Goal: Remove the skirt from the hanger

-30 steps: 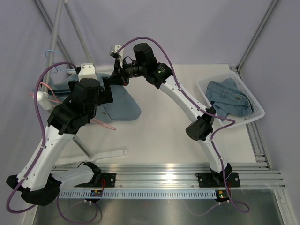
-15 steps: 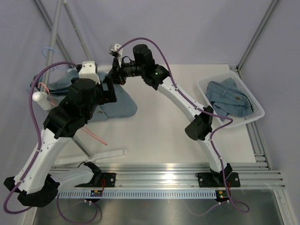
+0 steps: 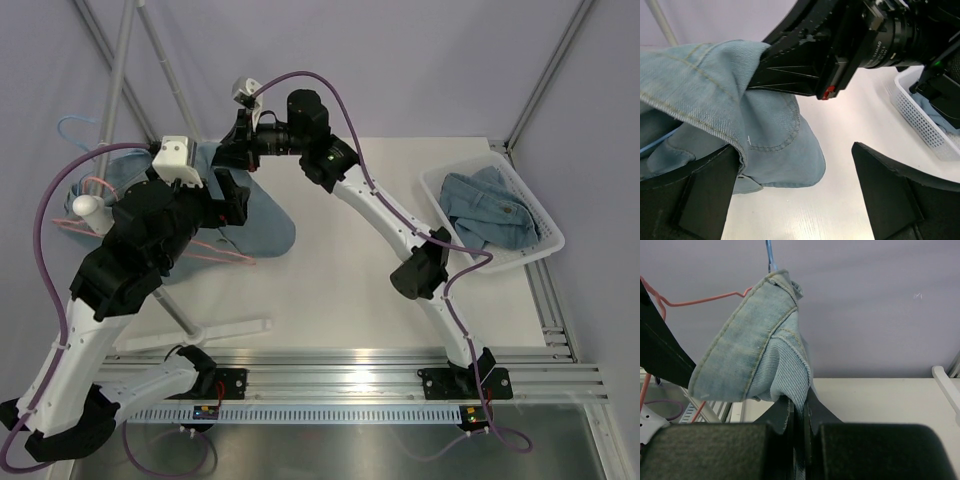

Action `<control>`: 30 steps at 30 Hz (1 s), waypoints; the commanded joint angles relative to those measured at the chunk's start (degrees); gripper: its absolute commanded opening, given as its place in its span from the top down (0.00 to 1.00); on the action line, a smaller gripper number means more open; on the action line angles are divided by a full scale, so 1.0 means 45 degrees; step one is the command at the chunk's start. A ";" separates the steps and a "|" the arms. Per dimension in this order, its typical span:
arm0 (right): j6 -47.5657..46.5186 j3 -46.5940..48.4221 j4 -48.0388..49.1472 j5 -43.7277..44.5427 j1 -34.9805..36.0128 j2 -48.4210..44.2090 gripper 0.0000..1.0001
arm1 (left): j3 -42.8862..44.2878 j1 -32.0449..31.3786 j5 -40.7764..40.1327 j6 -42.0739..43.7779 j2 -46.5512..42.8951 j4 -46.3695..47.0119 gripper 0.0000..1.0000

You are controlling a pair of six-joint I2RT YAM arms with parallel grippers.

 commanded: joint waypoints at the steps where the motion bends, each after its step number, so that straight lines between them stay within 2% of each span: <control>1: 0.0355 0.0768 0.1087 -0.0039 0.0300 0.0137 1.00 | -0.0151 -0.0078 0.1573 0.0199 0.0007 0.1194 0.05; 13: 0.0980 -0.0110 0.1069 0.1327 0.0378 0.0137 1.00 | 0.0083 -0.0098 0.2414 0.0355 -0.0032 0.1313 0.05; 17: 0.1096 -0.1049 0.0990 0.2009 0.0320 -0.0175 1.00 | 0.0083 -0.0079 0.3271 0.0317 -0.0032 0.1566 0.05; 23: 0.1273 -0.1010 0.0403 0.2206 0.0105 -0.0057 1.00 | 0.0278 -0.0078 0.4250 0.0102 -0.0013 0.1879 0.05; 26: 0.1429 -0.2667 0.1242 0.2633 -0.0051 -0.0914 1.00 | 0.0550 -0.0079 0.4251 0.0121 0.0007 0.1762 0.04; 30: 0.1604 -0.5943 0.2239 0.3729 -0.0324 -0.2904 1.00 | 0.0883 -0.0078 0.4445 0.0180 0.0240 0.1567 0.04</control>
